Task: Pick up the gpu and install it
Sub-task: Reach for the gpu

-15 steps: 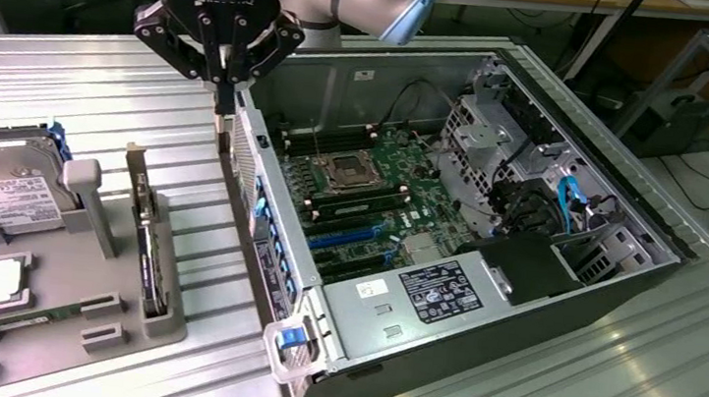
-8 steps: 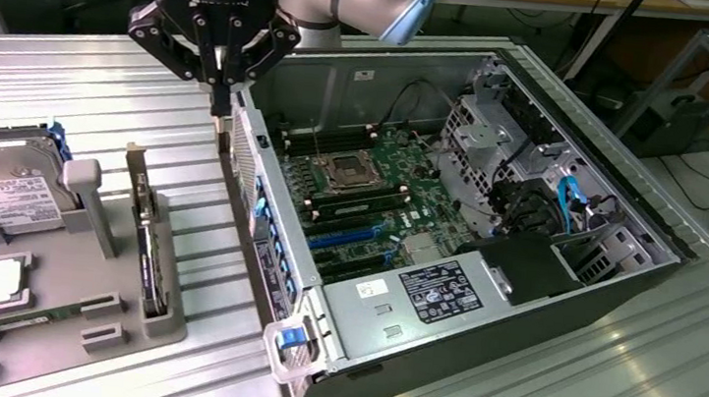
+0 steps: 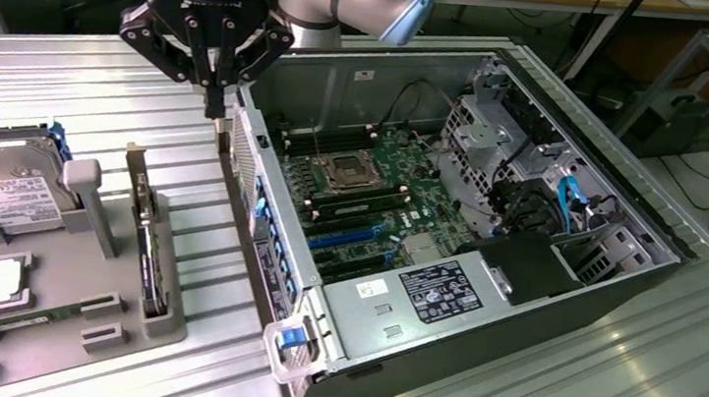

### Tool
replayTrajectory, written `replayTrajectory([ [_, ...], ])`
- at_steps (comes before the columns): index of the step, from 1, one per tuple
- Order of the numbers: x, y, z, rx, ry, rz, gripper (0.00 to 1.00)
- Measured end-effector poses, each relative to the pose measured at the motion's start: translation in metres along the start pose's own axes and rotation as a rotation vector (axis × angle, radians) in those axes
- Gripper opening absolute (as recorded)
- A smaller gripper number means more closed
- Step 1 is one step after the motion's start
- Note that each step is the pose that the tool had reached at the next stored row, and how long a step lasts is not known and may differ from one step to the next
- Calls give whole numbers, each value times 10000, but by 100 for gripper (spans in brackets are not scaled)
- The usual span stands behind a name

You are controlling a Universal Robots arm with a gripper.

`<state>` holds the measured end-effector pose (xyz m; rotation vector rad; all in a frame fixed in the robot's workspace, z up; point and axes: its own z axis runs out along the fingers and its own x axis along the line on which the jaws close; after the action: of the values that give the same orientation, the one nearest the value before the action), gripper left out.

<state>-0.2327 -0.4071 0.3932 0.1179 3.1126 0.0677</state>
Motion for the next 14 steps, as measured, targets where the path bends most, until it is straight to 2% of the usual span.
replayTrajectory([
  [14,83,-49,-4,0,0,0,11],
])
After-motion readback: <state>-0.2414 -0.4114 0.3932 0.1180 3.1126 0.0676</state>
